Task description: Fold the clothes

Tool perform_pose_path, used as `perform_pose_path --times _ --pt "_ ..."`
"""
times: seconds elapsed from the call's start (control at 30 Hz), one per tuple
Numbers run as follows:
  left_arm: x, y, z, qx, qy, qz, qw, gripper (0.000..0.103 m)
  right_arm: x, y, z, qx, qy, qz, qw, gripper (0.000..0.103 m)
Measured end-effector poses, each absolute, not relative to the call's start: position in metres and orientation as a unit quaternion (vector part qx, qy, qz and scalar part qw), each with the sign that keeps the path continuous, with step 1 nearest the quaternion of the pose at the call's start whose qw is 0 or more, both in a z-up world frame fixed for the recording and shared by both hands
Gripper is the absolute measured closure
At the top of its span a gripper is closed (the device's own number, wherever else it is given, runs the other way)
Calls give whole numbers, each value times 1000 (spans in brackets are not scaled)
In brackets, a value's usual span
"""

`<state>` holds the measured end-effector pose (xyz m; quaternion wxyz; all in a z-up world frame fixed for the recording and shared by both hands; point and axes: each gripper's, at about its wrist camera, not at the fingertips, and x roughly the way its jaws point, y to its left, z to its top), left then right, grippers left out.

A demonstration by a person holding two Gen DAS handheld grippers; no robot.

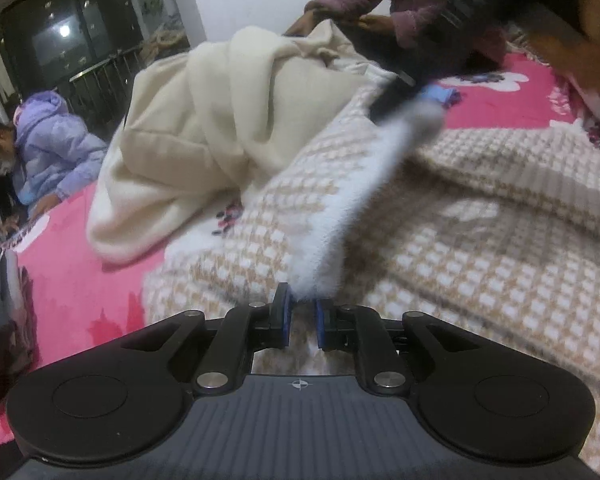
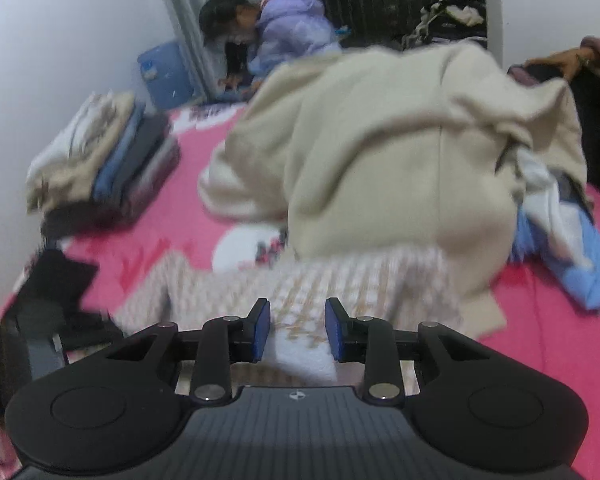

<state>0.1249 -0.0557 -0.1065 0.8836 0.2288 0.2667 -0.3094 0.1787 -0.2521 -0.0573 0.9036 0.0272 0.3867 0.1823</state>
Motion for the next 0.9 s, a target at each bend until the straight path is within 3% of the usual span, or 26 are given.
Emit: perform_pose_path --times 0.27,0.33,0.43,0.67,0.8,0.9 --pt "131 -14 -78 148 318 -282 893 81 170 -270 -98 54 395 186 898 71" --pt "136 -9 -63 109 312 -270 904 74 171 -272 -105 75 402 192 892 71" --pt "151 -21 -54 51 306 -285 907 72 170 -270 -116 92 407 192 888 71" --pt "174 -63 -110 72 331 -262 903 69 165 -265 -105 77 420 185 885 72" --pt "168 -56 -111 68 323 -265 906 69 164 -263 -58 56 333 186 923 73" --pt "170 -56 -111 69 321 -267 906 68 188 -265 -57 45 306 144 940 73"
